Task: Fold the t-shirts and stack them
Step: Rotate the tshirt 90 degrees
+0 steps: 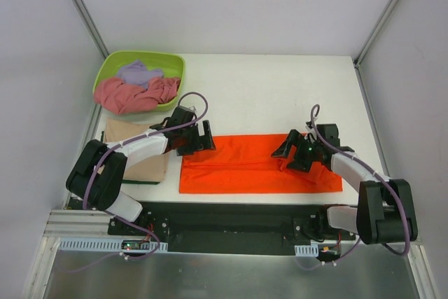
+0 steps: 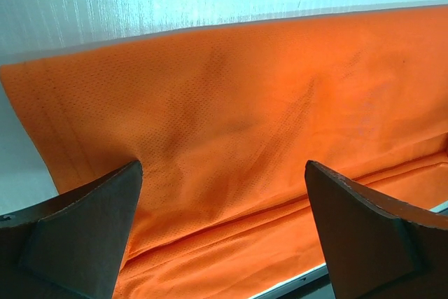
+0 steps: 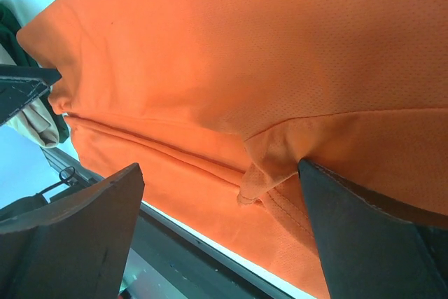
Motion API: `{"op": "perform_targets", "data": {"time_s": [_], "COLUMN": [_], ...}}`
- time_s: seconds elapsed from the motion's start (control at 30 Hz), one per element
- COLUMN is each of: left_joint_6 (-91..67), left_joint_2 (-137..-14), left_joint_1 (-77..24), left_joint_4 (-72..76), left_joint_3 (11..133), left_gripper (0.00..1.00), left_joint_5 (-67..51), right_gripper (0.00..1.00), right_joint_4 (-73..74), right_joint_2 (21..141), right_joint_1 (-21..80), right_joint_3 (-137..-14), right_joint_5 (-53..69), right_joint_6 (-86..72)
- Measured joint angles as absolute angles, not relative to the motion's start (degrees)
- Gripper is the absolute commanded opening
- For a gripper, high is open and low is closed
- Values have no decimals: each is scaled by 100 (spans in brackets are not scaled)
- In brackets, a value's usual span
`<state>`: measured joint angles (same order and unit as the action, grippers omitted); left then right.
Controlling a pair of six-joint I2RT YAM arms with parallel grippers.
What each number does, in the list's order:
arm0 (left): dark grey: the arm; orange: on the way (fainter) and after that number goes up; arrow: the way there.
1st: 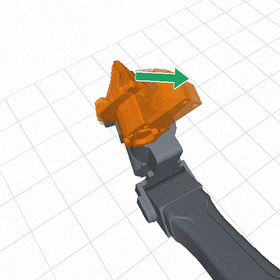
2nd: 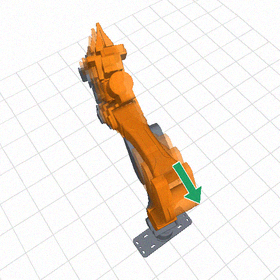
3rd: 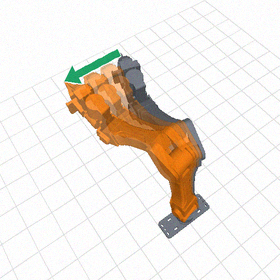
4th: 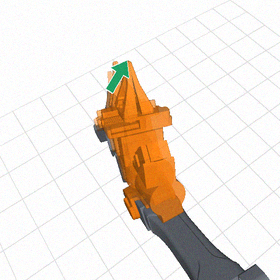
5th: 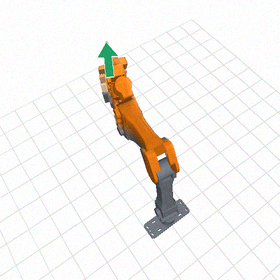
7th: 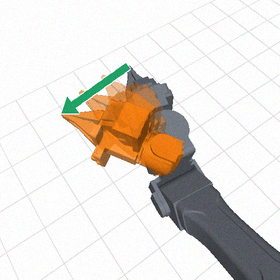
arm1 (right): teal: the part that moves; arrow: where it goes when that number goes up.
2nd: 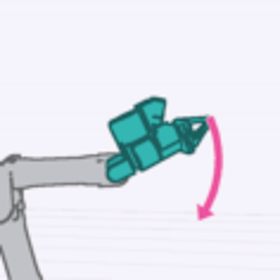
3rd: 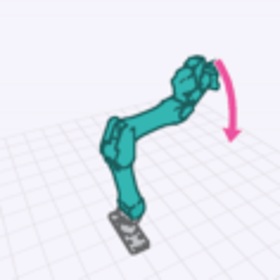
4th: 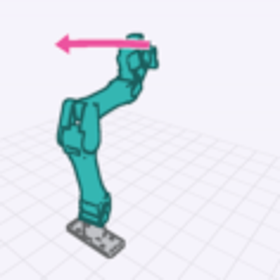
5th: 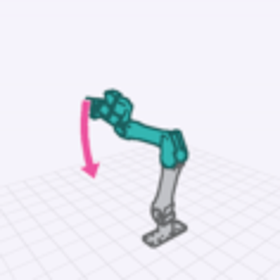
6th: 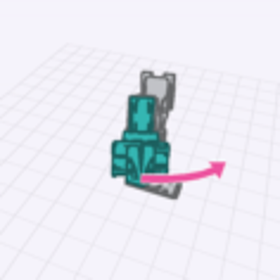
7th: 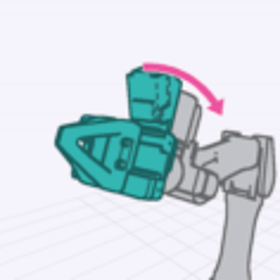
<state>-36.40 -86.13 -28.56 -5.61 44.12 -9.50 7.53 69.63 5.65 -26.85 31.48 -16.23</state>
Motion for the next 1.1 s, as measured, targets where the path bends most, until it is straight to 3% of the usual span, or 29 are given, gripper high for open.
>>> {"op": "perform_targets", "data": {"time_s": [0.3, 0.67, 1.1], "left_joint_6": [-3695, -4134, -4880], "left_joint_2": [-8615, -8436, -8176], "left_joint_1": [-2858, -3441, -4598], "left_joint_4": [-484, -12, 110], "left_joint_3": [4399, 4036, 3684], "left_gripper": [99, 99, 99], "left_joint_5": [-838, -873, -1288], "right_gripper": [96, 96, 96], "right_joint_4": [1096, 1959, 3857], "right_joint_2": [7900, 9771, 12755], "right_joint_1": [482, 163, 854], "right_joint_3": [-3542, -5697, -10250], "right_joint_5": [3000, 2641, 2519], "right_joint_6": [-1396, -517, 814]}}
